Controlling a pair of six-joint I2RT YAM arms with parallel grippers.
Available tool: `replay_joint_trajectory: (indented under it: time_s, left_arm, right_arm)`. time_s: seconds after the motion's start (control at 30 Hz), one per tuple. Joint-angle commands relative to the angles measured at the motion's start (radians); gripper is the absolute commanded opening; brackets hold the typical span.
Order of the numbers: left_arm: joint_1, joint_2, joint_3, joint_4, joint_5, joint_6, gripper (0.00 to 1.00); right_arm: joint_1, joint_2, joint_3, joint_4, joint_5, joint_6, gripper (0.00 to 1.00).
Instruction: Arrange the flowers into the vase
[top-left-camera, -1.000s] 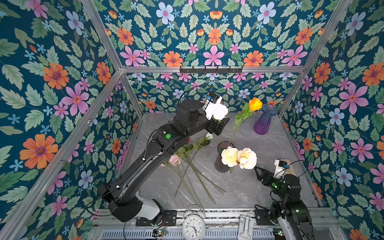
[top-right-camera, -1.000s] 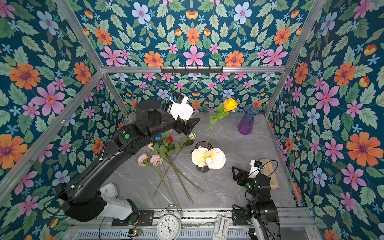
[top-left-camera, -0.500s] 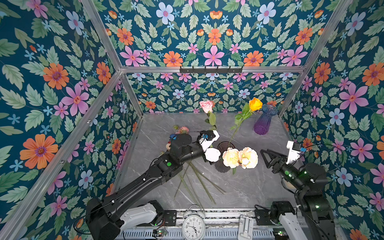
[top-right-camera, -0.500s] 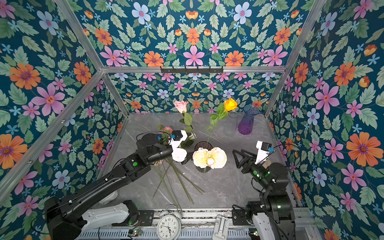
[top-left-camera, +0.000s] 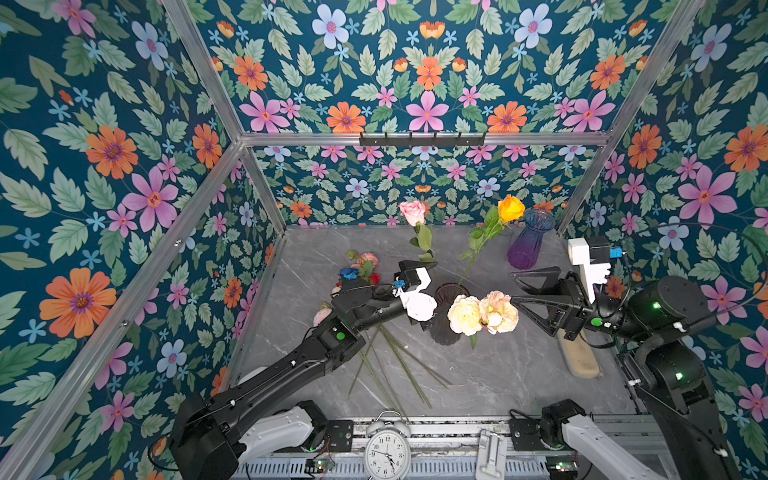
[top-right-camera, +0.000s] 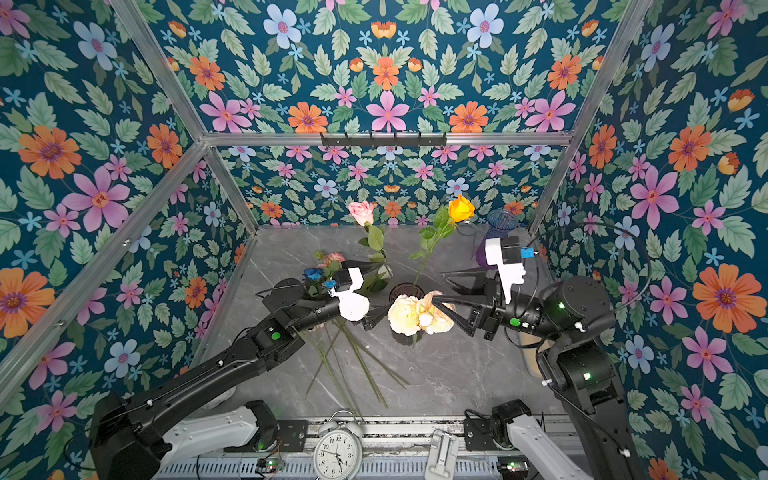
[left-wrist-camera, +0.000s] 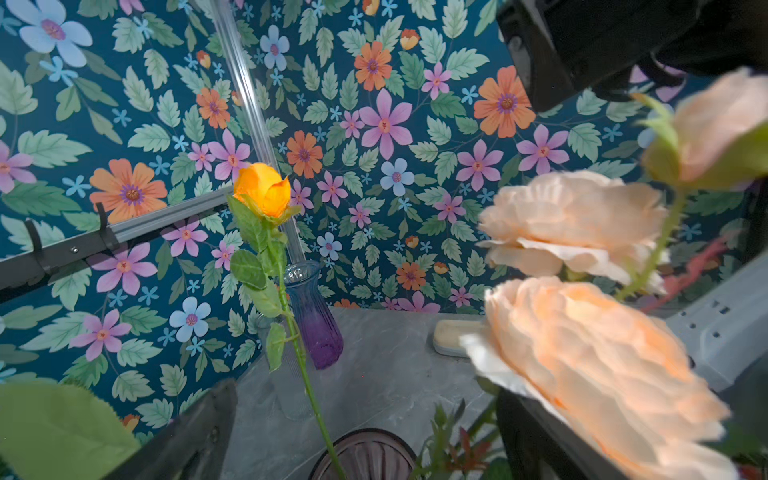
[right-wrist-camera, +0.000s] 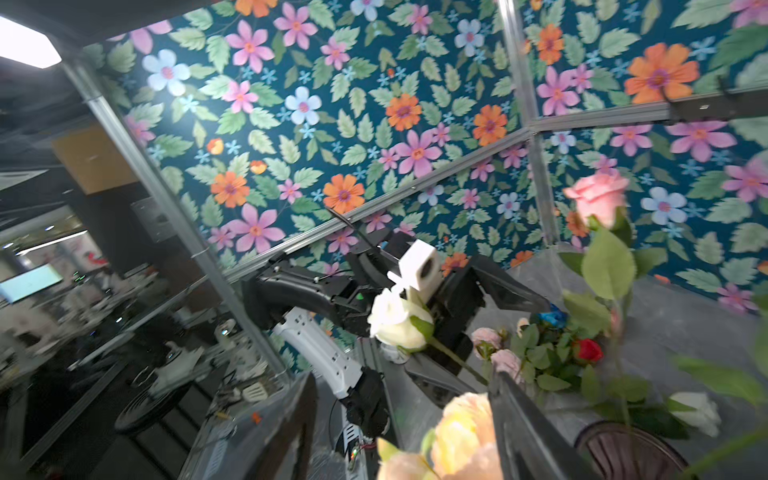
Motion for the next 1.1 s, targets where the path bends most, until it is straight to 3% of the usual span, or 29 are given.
replay_joint_trajectory:
  time_s: [0.0,0.13,0.23,0.37,0.53,0.73,0.9,1.07]
  left_arm:
    - [0.002,-0.022,-0.034,0.013,0.08,0.137,1.0]
    - [0.005,-0.038,-0.099,0.034,0.047,0.194,1.0]
    - [0.005,-0.027,-0.101,0.021,0.033,0.196,1.0]
    - [0.005,-0.052,-0.135,0.035,-0.018,0.181,1.0]
    - [0.008,-0.15,-0.226,0.083,-0.163,0.139,1.0]
    - [0.017,-0.289,-0.331,0.083,-0.333,0.041,1.0]
    - [0.017,-0.352,-0.395,0.041,-0.506,-0.098,1.0]
    - [0.017,-0.338,-0.449,0.018,-0.444,-0.123,0.98]
  right_arm:
    - [0.158,0.063,0.062,-0.165,0.118,-0.187,0.67]
    - [0.372,0.149,0.118,-0.276,0.328,-0.317,0.7]
    - [0.422,0.192,0.129,-0.278,0.357,-0.331,0.7]
    - [0.425,0.202,0.126,-0.259,0.359,-0.312,0.7]
    - [0.425,0.164,0.123,-0.265,0.433,-0.308,0.71]
    - [0.425,0.006,0.057,-0.279,0.86,-0.261,0.76]
    - [0.425,-0.197,-0.032,-0.277,1.092,-0.209,0.79]
    - [0.425,-0.285,-0.061,-0.362,1.189,-0.125,0.78]
